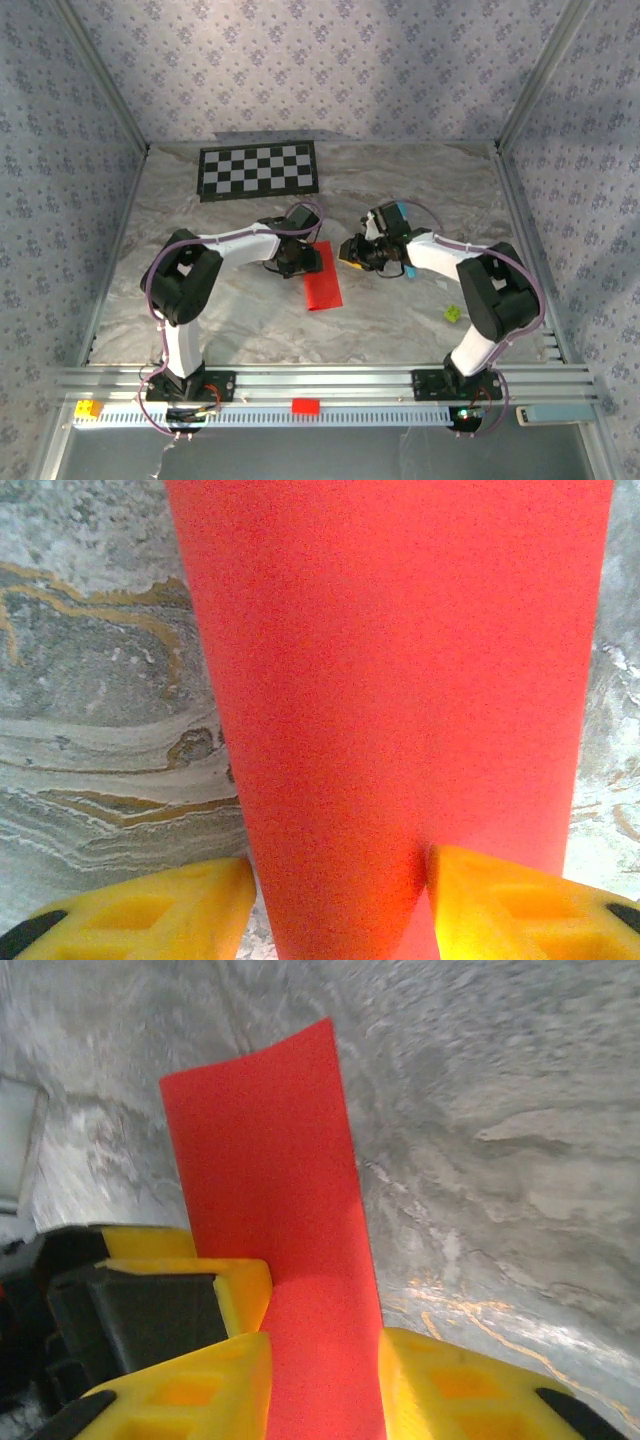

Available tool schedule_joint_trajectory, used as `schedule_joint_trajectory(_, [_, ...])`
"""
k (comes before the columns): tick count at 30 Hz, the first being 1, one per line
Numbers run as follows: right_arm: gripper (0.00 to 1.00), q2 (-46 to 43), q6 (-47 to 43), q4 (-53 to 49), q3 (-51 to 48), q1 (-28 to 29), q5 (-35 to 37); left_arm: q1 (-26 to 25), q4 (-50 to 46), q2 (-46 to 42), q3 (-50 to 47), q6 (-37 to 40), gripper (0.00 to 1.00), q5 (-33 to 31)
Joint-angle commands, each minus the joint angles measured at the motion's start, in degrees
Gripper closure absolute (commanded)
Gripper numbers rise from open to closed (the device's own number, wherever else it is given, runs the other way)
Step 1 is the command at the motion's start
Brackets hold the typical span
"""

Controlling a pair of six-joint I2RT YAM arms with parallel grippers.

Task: Fold a paper plane with a square sheet of paper (pick it up from the middle)
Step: Hold the square sheet of paper at the center of the table.

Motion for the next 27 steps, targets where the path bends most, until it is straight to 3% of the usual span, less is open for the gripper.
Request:
schedule_joint_trajectory(1, [0.76, 2.07, -0.79, -1.17, 2.27, 0.96, -2.37, -0.07, -0.65, 5.19, -1.99, 0.84, 0.48, -3.19])
schedule_joint_trajectory(12, [0.94, 6.09, -2.46, -3.71, 5.36, 2.44, -3.95, -0.14, -0.50, 5.36, -2.00, 0.89, 0.48, -3.09])
schedule_joint_trajectory(27, [0.98, 11.09, -3.70, -5.51, 9.41, 4.80, -3.20, -0.29, -0.40, 5.83, -2.15, 0.91, 0.48, -2.81])
